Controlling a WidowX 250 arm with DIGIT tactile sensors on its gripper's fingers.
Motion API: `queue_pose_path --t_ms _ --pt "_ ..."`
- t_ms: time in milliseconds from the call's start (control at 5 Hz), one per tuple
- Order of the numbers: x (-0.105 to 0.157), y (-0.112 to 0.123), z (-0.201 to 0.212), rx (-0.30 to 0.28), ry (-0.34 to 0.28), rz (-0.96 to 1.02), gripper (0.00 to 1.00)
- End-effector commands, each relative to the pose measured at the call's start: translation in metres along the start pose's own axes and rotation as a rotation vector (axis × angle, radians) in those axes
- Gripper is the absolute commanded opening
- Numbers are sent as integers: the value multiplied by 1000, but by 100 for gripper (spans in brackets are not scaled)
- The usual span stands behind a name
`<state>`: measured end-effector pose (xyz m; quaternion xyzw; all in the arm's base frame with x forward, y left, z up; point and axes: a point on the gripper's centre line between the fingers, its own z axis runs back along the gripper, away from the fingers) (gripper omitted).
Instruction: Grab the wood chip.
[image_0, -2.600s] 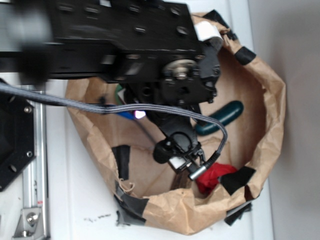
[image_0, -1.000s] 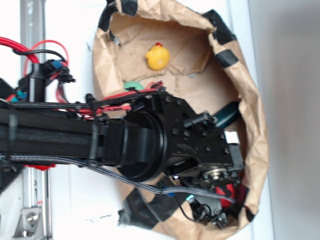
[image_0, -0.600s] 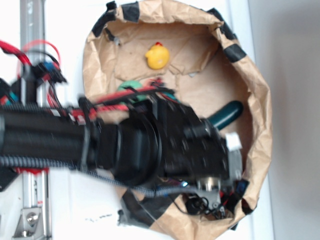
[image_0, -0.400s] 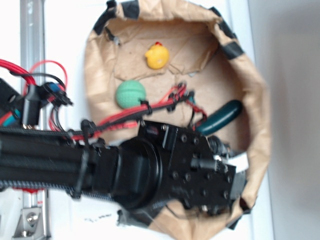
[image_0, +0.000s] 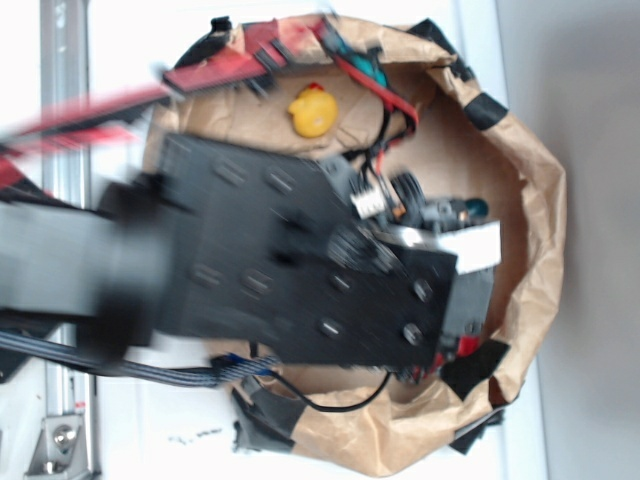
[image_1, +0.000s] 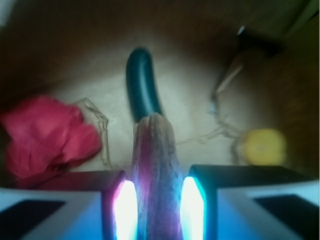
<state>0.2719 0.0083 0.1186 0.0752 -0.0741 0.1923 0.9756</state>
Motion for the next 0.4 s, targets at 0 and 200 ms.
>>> queue_pose_path --t_ms 0,200 --pt "2 39 49 -237 -63 -90 0" --pt "0 44 53 -202 -66 -81 0"
